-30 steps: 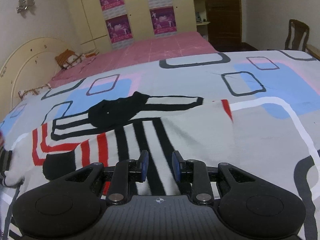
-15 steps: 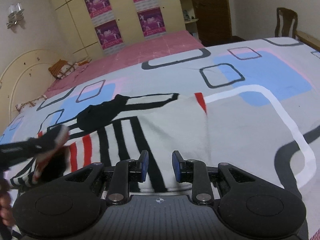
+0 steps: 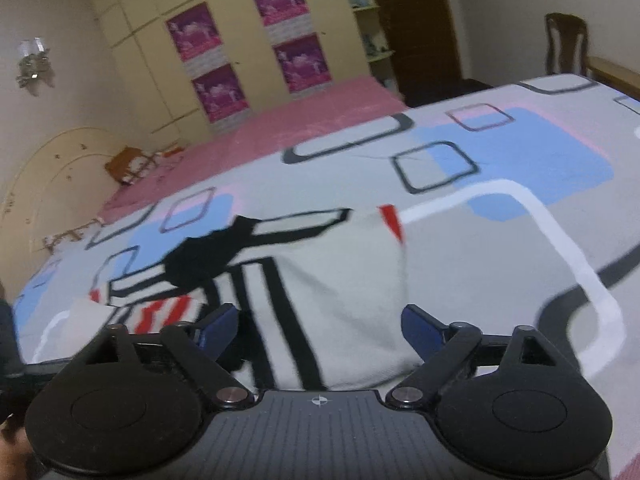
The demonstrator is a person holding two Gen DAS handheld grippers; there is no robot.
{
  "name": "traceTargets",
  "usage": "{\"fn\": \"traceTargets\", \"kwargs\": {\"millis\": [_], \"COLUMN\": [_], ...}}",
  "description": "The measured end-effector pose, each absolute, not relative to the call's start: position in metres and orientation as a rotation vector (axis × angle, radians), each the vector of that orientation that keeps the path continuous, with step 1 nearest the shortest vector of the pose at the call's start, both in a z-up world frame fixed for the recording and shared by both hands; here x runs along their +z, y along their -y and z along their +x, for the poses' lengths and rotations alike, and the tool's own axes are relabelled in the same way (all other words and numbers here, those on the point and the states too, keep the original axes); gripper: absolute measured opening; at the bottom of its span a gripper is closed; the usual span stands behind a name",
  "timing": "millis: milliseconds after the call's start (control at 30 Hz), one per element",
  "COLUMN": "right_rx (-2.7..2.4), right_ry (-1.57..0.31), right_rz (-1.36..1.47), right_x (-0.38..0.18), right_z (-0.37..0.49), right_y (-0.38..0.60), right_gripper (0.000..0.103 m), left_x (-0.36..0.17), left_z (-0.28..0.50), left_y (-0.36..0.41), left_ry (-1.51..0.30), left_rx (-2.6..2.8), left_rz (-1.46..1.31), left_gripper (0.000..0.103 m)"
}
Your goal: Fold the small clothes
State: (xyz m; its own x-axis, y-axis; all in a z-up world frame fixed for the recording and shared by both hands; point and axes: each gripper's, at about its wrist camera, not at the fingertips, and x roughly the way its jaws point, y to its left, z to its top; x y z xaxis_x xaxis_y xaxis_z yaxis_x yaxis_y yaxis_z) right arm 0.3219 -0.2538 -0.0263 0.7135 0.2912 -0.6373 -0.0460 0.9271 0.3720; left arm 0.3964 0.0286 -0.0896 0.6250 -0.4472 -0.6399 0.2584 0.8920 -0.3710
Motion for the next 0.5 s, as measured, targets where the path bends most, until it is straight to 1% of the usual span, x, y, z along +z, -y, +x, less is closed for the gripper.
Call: {"fn": "traceTargets", "kwargs": {"millis": [33,67,167,333,500], "right_rx": [0.215,0.244,0.303,0.339,0.294], "right_ry": [-0.766,-0.777,-0.801,-0.872,-0.963], "right_rz": [0.352,0.363,0.367,0.363,0.360], "right_x": [-0.027,-0.028,-0.034,-0.055,-0.082], "right_z": [0.326,0.330,0.342,0.367,0.391], "right_y": [0.249,0.241,0.218,0.187,0.173], "right_gripper": [0.075,0.070,0.063,0.062,0.062], "left_x": [-0.083,-0.078,-0.068,-0.082,-0.104], "left_z": [0.387,0.378,0.342,0.297,0.316], "left_y": [-0.043,-0.058,-0.117,-0.198,-0.215], "left_ry": [-0.780,-0.765,-0.746,-0.823,-0.848], "left_rx": [-0.376,-0.341,-0.224,-0.047,-0.045], "left_rz": [-0.257,-0.258,-0.255,-0.216,-0.203], "left_gripper": [0.066,0.060,0.051,0.043,0.042]}}
